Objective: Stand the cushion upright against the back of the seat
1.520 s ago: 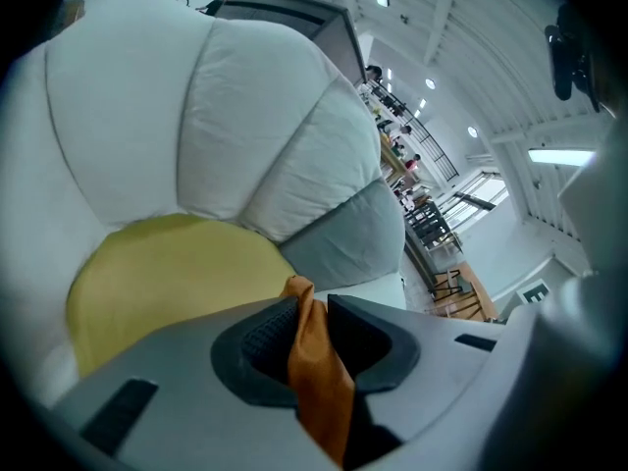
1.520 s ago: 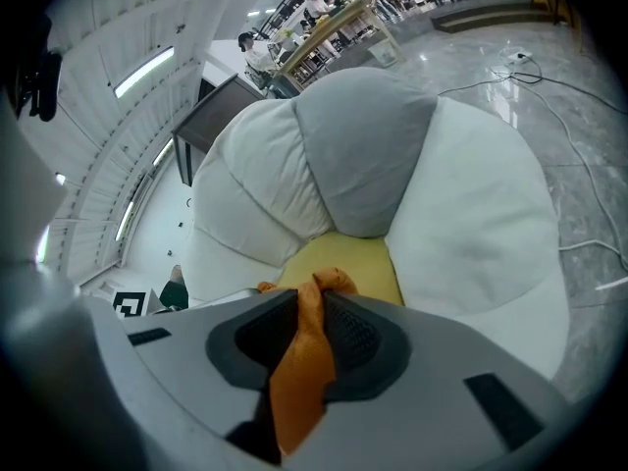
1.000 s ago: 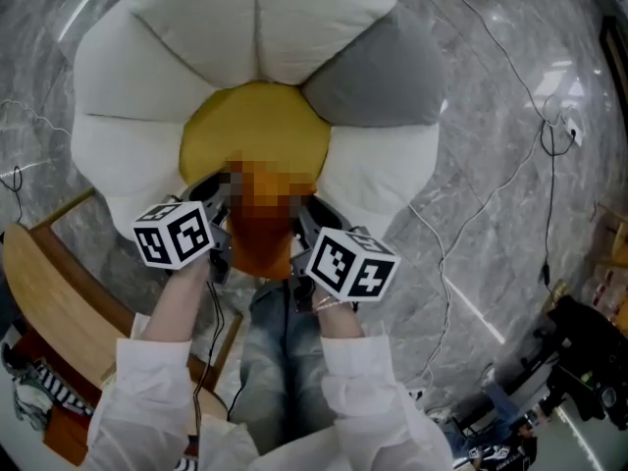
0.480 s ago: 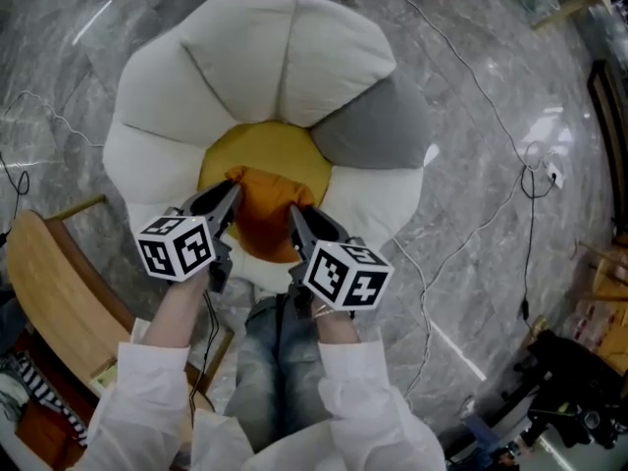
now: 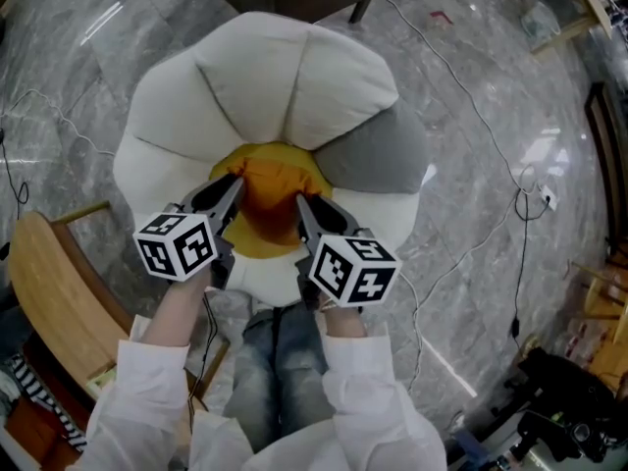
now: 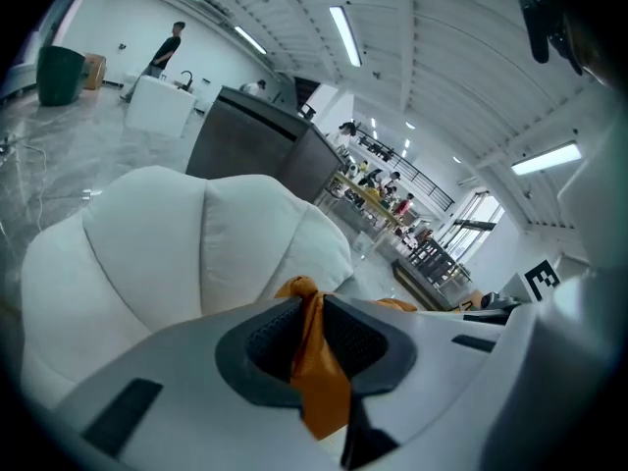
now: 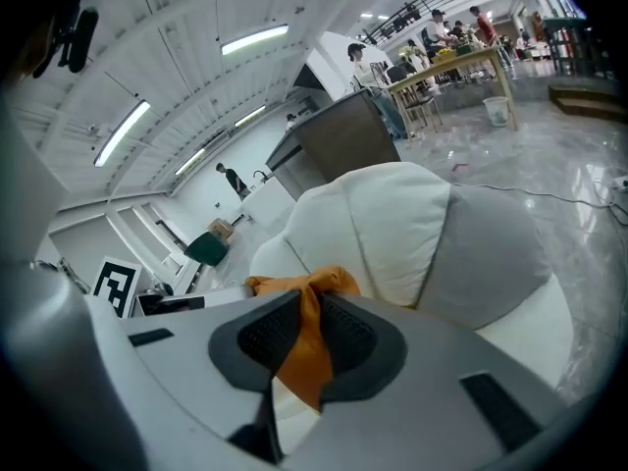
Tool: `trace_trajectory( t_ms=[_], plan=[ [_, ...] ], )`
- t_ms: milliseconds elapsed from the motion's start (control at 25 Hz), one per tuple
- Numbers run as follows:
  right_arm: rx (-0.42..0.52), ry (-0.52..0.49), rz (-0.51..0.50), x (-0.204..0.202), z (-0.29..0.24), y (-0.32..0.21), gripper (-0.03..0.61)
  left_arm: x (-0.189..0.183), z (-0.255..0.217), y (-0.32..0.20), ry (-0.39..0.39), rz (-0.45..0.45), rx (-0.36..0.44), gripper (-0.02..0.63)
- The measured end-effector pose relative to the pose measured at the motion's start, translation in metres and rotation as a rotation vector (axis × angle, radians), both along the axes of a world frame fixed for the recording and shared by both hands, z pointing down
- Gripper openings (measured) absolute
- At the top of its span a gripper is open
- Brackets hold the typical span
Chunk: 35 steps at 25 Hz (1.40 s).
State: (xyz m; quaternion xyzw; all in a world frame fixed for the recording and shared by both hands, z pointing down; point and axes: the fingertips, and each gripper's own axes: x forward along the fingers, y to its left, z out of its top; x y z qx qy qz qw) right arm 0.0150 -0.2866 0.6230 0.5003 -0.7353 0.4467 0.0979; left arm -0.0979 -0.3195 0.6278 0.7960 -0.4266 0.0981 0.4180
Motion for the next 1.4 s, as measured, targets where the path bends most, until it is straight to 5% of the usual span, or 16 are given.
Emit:
trace_trajectory(
  t_ms=[680,1400],
  plan=[
    [0.096,0.035,-0.063,0.012,-0.015,-0.123,0.069,0.007,-0.034,-0.116,0.022,-0.068,0.103,0.067],
    [0.072,0.079,-0.083,0.027,0.013,-0.148,0.071,0.02,-0.01,-0.142,0.039,-0.028,0.077,0.063]
  ],
)
